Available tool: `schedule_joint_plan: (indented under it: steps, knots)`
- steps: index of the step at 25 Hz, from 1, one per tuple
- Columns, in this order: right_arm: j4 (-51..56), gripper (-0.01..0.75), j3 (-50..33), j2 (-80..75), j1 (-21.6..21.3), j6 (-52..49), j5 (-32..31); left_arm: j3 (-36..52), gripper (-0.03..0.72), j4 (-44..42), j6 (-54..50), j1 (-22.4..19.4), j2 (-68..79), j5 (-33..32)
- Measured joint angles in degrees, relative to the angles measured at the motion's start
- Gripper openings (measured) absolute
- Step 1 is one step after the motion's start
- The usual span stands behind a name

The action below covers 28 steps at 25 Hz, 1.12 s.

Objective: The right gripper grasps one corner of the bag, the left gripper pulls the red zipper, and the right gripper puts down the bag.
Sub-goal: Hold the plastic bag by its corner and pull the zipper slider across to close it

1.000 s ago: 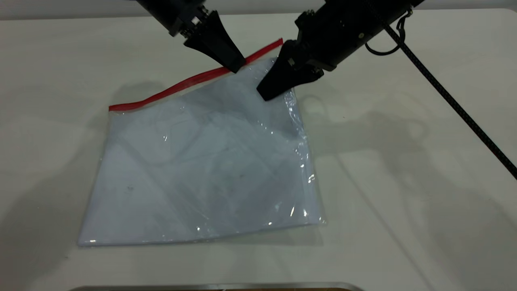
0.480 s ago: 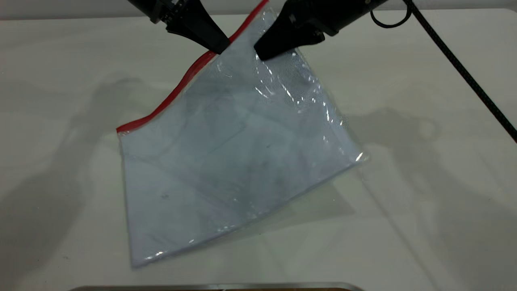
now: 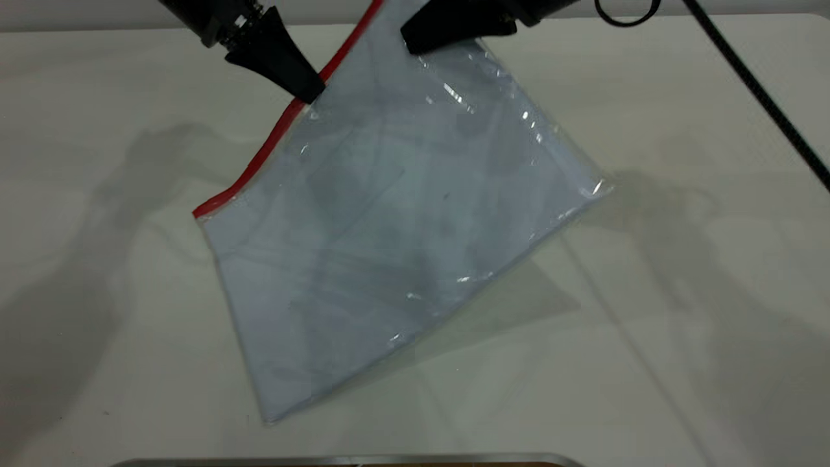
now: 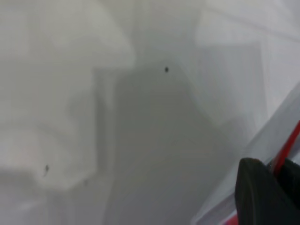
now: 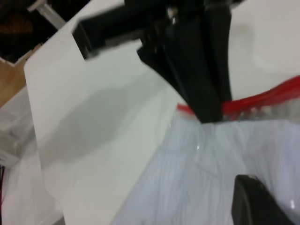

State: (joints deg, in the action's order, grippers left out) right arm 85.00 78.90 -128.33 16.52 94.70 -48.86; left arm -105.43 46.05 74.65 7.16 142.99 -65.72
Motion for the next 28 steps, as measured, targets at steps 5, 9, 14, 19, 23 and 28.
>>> schedule_joint_plan:
  steps: [5, 9, 14, 19, 23, 28]
  knots:
    - [1.89, 0.034, 0.00, 1.66, -1.63, 0.90, -0.75, 0.00, 0.067, -5.51, -0.58, -1.59, 0.00, 1.06]
    - [3.93, 0.034, 0.00, 2.31, -3.04, 2.12, -1.46, 0.00, 0.068, -8.25, -1.69, -3.82, 0.05, 1.82]
    - [5.89, 0.034, 0.00, 2.78, -4.51, 3.45, -1.92, 0.00, 0.068, -10.46, -3.90, -6.21, 0.05, 2.02]
    - [6.34, 0.034, 0.00, 2.83, -5.61, 4.00, -2.26, 0.00, 0.073, -12.59, -5.20, -7.40, 0.11, 1.53]
    - [6.75, 0.034, 0.00, 2.83, -5.83, 4.17, -2.21, 0.00, 0.074, -14.45, -5.80, -7.96, 0.11, 1.39]
    - [6.76, 0.034, 0.00, 2.83, -5.83, 4.55, -2.12, 0.00, 0.079, -14.45, -6.92, -8.13, 0.11, 0.87]
